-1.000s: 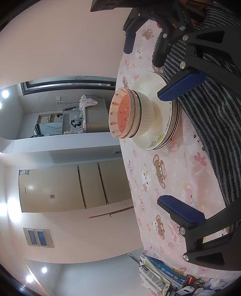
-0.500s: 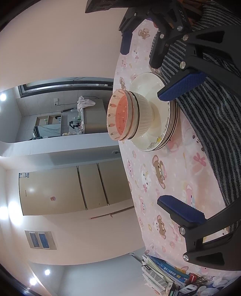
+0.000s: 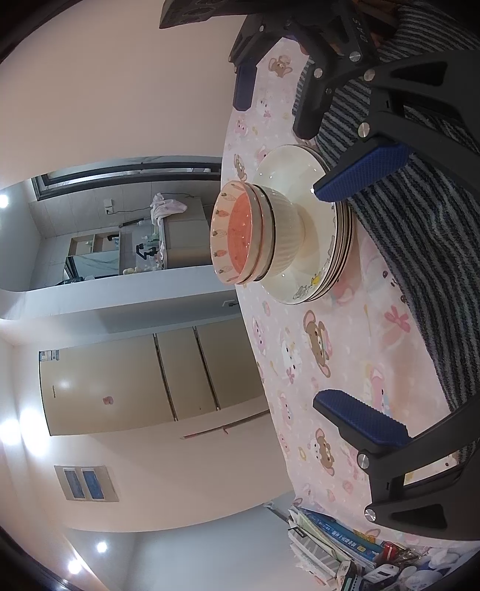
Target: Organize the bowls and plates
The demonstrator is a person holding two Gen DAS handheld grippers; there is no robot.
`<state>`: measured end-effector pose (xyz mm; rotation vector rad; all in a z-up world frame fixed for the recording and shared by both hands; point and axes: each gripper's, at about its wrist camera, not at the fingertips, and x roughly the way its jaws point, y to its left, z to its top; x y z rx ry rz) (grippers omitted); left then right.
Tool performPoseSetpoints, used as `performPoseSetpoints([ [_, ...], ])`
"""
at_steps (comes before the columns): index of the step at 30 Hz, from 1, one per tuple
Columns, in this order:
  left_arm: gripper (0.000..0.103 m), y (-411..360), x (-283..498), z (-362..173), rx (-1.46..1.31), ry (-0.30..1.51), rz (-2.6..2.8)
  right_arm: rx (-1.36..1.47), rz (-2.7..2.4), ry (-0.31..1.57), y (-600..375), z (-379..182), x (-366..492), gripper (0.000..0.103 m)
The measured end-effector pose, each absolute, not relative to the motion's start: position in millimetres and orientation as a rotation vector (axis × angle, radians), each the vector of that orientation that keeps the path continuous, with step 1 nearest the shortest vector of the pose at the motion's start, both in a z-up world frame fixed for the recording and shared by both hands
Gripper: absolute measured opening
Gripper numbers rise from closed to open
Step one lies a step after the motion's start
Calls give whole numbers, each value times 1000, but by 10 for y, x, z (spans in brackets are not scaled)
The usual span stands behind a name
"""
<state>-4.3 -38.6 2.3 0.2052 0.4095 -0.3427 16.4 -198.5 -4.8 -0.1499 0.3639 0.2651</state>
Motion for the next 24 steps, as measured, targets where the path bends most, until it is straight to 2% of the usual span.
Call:
performPoseSetpoints([
  [24,103,-414,-50,3,228,400,-344,-151,264,370,-1974,-34,154,103],
])
